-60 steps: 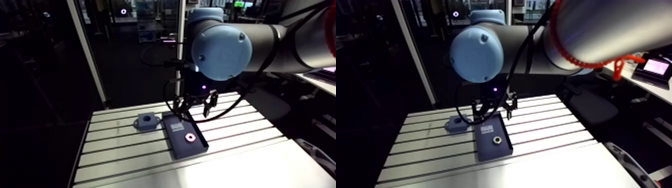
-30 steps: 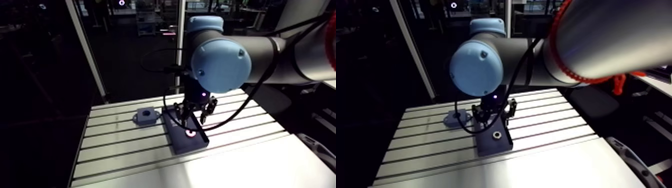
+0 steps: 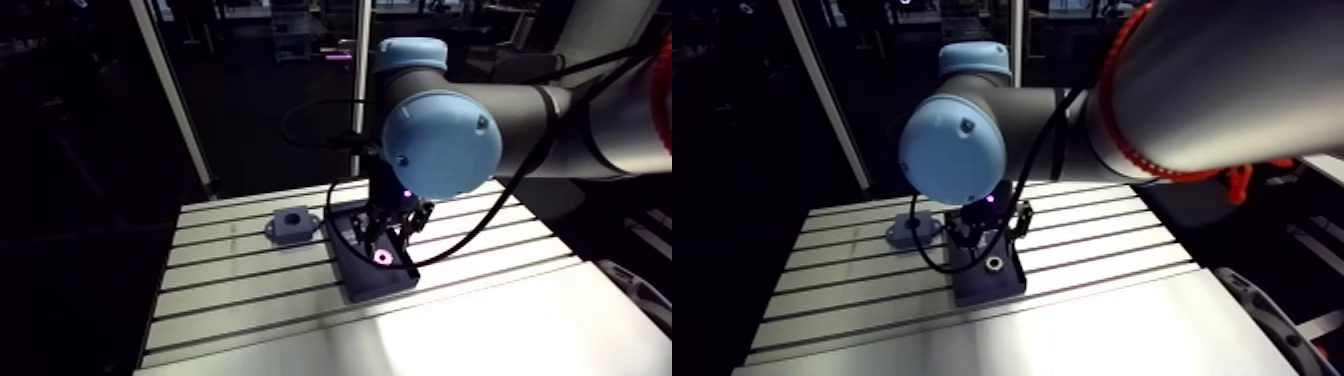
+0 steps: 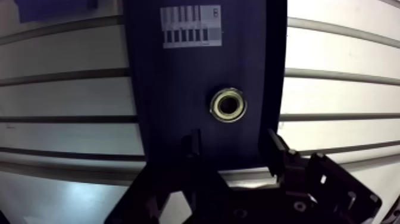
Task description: Pick up the bearing and press it into the housing until flush.
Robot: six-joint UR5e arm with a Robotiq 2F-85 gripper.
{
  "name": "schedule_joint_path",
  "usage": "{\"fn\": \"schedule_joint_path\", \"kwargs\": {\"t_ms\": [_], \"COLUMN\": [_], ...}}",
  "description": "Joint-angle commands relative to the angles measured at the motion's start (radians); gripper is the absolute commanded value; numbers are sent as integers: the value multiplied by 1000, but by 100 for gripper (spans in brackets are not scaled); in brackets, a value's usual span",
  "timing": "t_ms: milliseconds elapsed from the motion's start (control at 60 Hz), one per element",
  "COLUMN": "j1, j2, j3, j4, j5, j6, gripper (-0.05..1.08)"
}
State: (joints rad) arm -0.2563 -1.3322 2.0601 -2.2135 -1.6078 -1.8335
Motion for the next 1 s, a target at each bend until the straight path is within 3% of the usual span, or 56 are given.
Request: {"fn": "schedule_joint_path", "kwargs": {"t_ms": [17,300,467,1000], "j1": [0,0,0,2], "j2": [12,22,26,38], "j3": [1,5,18,22], "j4": [-19,-25,-92,-99], "j5": [-1,-1,4,1], "j6": [3,2,-2,0], "gripper": [39,39,39,39]}}
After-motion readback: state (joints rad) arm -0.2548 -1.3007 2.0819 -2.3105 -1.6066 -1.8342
